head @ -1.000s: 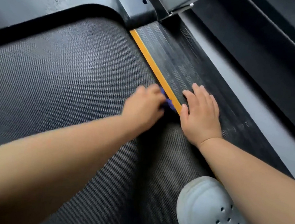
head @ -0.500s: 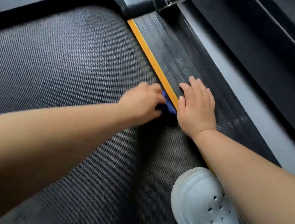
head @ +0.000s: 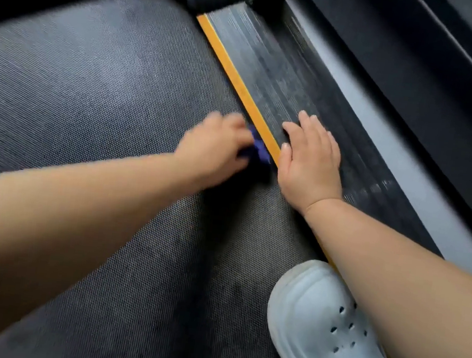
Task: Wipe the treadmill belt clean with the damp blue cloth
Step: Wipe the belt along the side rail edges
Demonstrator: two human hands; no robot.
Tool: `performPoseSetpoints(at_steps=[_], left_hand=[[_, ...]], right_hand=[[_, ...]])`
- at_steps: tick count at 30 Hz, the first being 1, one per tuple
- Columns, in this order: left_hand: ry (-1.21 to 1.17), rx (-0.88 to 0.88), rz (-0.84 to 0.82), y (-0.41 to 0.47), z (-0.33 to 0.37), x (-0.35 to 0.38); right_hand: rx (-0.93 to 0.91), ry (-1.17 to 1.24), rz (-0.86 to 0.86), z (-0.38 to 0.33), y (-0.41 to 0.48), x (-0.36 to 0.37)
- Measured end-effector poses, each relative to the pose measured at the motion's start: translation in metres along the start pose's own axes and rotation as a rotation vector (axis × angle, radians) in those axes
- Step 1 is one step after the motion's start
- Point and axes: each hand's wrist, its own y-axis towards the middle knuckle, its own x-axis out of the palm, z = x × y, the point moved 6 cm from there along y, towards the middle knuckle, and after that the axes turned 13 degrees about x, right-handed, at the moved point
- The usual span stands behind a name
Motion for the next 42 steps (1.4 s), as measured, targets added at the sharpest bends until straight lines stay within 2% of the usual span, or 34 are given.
performPoseSetpoints(at_steps=[3, 4, 5, 7, 9, 10, 12, 15, 17, 18, 20, 22, 24, 26, 28, 31, 33, 35, 38, 40, 42], left_hand=[[-0.013, -0.399, 0.205, 0.014, -0.047, -0.017], [-0.032, -0.458, 0.226, 0.009, -0.044, -0.012], [-0.04, -0.432, 0.231, 0.002, -0.029, -0.006], [-0.08, -0.191, 0.193, -0.015, 0.019, 0.009], [-0.148, 0.051, 0.05, -0.036, 0.058, 0.018], [-0.158, 0.1, -0.017, -0.037, 0.054, 0.017], [-0.104, 0.044, -0.016, -0.02, 0.022, 0.004], [-0.048, -0.278, 0.139, 0.002, -0.028, -0.012], [-0.066, -0.42, 0.198, 0.001, -0.026, -0.007], [-0.082, -0.414, 0.198, -0.005, -0.012, -0.001], [-0.146, -0.249, 0.156, -0.023, 0.026, 0.01], [-0.234, -0.045, 0.02, -0.047, 0.061, 0.023], [-0.246, 0.018, -0.042, -0.059, 0.066, 0.029], [-0.274, -0.065, 0.001, -0.057, 0.052, 0.02], [-0.399, -0.128, -0.025, -0.055, 0.039, 0.01], [-0.505, -0.113, -0.055, -0.069, 0.024, -0.005], [-0.383, -0.116, 0.067, -0.089, 0.009, -0.021], [-0.143, -0.179, 0.126, -0.112, -0.012, -0.028], [0.011, -0.329, -0.107, -0.146, -0.037, -0.012], [0.022, -0.333, -0.234, -0.155, -0.041, -0.005], [0.003, -0.307, -0.286, -0.153, -0.041, -0.004]], right_hand=[[-0.009, -0.002, 0.003, 0.001, 0.001, 0.0], [-0.012, 0.003, 0.008, 0.0, 0.001, 0.0], [-0.014, 0.009, 0.014, 0.0, 0.001, 0.001], [-0.011, 0.013, 0.03, 0.0, 0.001, 0.0], [-0.011, 0.007, 0.023, 0.001, 0.001, 0.0], [-0.011, 0.002, 0.018, 0.001, 0.0, 0.0], [-0.011, 0.004, 0.037, 0.001, 0.001, -0.001], [-0.018, 0.014, 0.045, 0.0, 0.001, 0.0], [-0.023, 0.014, 0.055, 0.001, 0.002, 0.0], [-0.023, 0.015, 0.06, 0.002, 0.001, 0.0], [-0.021, 0.011, 0.06, 0.001, 0.001, 0.001], [-0.016, 0.005, 0.059, 0.001, 0.0, 0.0], [-0.01, 0.0, 0.048, 0.001, 0.002, -0.001], [-0.018, -0.022, 0.036, 0.001, 0.0, -0.001], [-0.001, -0.043, 0.017, -0.001, 0.0, -0.002], [-0.027, 0.0, 0.026, -0.018, -0.013, -0.014], [-0.168, 0.006, -0.045, -0.044, -0.04, -0.009], [-0.256, -0.108, -0.157, -0.068, -0.081, 0.014], [-0.182, -0.196, -0.253, -0.067, -0.098, 0.034], [-0.15, -0.173, -0.234, -0.058, -0.076, 0.031], [-0.05, -0.18, -0.178, -0.053, -0.055, 0.028]])
